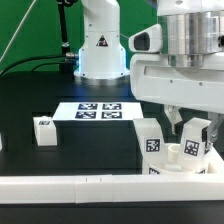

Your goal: Assemble stool

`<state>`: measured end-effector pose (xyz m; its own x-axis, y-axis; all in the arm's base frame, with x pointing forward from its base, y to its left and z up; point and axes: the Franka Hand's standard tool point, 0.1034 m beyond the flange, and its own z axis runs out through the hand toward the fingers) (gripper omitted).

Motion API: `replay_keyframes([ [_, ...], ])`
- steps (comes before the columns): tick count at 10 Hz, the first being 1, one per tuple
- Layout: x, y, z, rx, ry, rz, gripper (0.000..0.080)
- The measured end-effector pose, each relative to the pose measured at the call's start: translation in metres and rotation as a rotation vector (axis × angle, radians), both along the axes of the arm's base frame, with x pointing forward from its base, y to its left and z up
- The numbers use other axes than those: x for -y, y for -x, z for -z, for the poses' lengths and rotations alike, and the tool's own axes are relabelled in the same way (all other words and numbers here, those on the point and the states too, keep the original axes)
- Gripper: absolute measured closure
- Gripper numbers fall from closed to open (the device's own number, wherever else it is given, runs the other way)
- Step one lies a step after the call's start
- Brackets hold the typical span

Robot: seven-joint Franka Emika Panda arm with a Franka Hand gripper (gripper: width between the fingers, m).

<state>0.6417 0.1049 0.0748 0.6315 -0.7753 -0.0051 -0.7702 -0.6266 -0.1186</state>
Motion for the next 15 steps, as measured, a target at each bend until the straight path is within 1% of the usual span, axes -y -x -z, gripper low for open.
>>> replay_keyframes([
  [4,0.000,0.000,0.000,-0.026,-0.028,0.293,0.0455],
  [5,0.002,-0.003,0.001,-0.043,-0.040,0.435,0.0455],
  [6,0.000,-0.003,0.001,-0.054,-0.053,0.575,0.0455],
  [7,-0.004,-0.003,0.000,-0.056,-0.083,0.762,0.0455],
  [8,-0.010,-0.003,0.000,-0.050,-0.131,0.946,0.0455],
  [9,-0.015,-0.004,-0.001,-0.057,-0.168,1.063,0.0456],
  [11,-0.021,-0.004,0.002,-0.038,-0.206,1.152,0.0456],
  [12,-0.025,-0.002,0.003,-0.043,-0.212,1.154,0.0456],
  [14,-0.026,0.000,0.004,-0.041,-0.205,1.119,0.0456],
  [15,-0.027,0.000,0.004,-0.041,-0.204,1.114,0.0362],
])
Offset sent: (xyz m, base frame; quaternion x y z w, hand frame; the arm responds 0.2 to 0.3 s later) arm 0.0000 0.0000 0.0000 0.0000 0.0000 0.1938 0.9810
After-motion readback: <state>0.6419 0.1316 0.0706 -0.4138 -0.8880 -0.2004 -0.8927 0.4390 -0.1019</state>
